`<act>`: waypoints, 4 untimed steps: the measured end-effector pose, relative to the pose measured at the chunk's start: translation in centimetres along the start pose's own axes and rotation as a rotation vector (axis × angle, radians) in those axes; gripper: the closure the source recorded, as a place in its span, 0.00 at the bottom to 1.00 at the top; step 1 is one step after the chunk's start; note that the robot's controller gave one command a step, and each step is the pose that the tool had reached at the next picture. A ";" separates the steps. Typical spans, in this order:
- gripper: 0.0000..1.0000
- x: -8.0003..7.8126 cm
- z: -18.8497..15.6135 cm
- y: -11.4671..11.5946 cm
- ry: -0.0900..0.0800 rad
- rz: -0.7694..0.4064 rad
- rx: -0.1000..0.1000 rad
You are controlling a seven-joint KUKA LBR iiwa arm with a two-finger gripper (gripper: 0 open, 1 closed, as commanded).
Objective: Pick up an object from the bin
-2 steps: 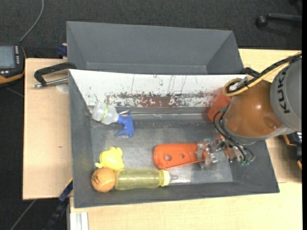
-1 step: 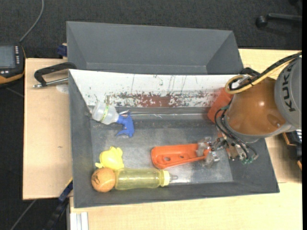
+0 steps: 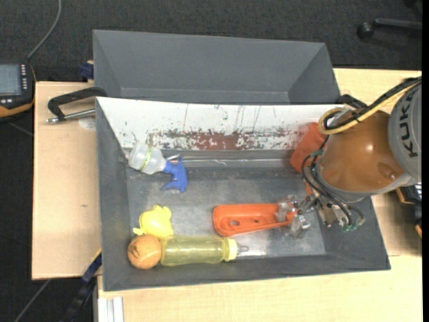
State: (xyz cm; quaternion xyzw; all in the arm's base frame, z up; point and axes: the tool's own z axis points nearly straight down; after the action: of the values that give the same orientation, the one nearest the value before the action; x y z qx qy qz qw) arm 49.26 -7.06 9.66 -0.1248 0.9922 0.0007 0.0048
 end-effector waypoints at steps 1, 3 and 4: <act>1.00 0.0 0.0 0.0 0.000 0.000 0.000; 1.00 -1.8 -0.3 0.0 -0.008 -0.206 0.002; 1.00 -2.1 -0.3 0.3 -0.011 -0.208 0.003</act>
Offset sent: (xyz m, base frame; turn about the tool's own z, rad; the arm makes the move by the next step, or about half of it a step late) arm 0.0153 0.0038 0.0024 -0.2084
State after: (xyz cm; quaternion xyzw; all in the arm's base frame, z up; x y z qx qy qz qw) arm 51.17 -6.29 9.98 -0.2273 0.9738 -0.0005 0.0104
